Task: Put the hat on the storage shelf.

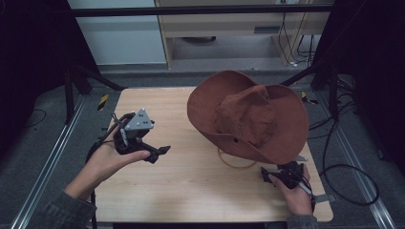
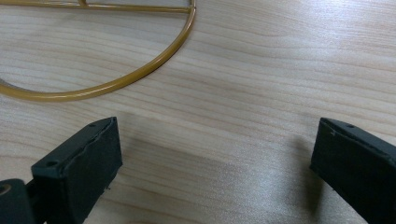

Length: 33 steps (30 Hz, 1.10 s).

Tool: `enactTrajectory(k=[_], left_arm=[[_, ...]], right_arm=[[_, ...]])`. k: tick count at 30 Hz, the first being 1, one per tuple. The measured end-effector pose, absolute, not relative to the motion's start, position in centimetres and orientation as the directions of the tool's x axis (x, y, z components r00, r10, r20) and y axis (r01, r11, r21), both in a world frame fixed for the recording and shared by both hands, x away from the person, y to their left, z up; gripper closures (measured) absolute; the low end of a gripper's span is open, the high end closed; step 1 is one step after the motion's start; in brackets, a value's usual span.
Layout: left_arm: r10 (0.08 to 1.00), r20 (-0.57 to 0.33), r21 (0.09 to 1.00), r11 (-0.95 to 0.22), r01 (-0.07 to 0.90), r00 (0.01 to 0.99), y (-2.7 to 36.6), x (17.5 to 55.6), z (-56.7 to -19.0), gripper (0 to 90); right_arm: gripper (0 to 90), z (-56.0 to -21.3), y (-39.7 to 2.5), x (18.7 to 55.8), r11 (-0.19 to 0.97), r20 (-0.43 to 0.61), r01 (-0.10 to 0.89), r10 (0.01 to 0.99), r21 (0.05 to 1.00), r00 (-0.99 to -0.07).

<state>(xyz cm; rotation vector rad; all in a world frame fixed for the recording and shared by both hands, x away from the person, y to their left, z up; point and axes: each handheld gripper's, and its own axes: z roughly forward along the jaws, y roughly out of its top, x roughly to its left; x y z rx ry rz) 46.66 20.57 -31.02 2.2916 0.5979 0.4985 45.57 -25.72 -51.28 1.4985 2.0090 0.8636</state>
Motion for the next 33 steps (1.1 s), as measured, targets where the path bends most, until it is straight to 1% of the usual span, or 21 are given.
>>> enactTrajectory(k=[9,10,11,17,26,33], left_arm=[[0.588,0.124,0.666,-0.647,0.372,0.799,21.6,48.3,-38.6,5.9],[0.597,0.116,0.657,-0.646,0.390,0.794,21.7,48.8,-40.1,5.9],[0.597,0.116,0.657,-0.646,0.390,0.794,21.7,48.8,-40.1,5.9],[0.640,0.095,0.633,-0.630,0.450,0.762,23.3,49.8,-43.8,5.9],[0.691,0.070,0.616,-0.597,0.514,0.719,25.6,50.0,-46.6,6.0],[0.720,0.060,0.619,-0.570,0.540,0.691,26.7,50.1,-48.0,5.9]], right_arm=[[1.9,-51.3,-25.7,45.6,0.199,-0.011,0.652,0.960,0.731,-0.281],[1.9,-51.3,-25.7,45.6,0.200,-0.011,0.652,0.960,0.731,-0.281],[1.9,-51.3,-25.7,45.6,0.200,-0.011,0.652,0.960,0.731,-0.281],[1.9,-51.3,-25.7,45.6,0.201,-0.011,0.652,0.959,0.731,-0.284],[1.9,-51.3,-25.8,45.6,0.202,-0.012,0.651,0.959,0.731,-0.284],[1.9,-51.3,-25.7,45.5,0.202,-0.011,0.652,0.959,0.731,-0.284]])
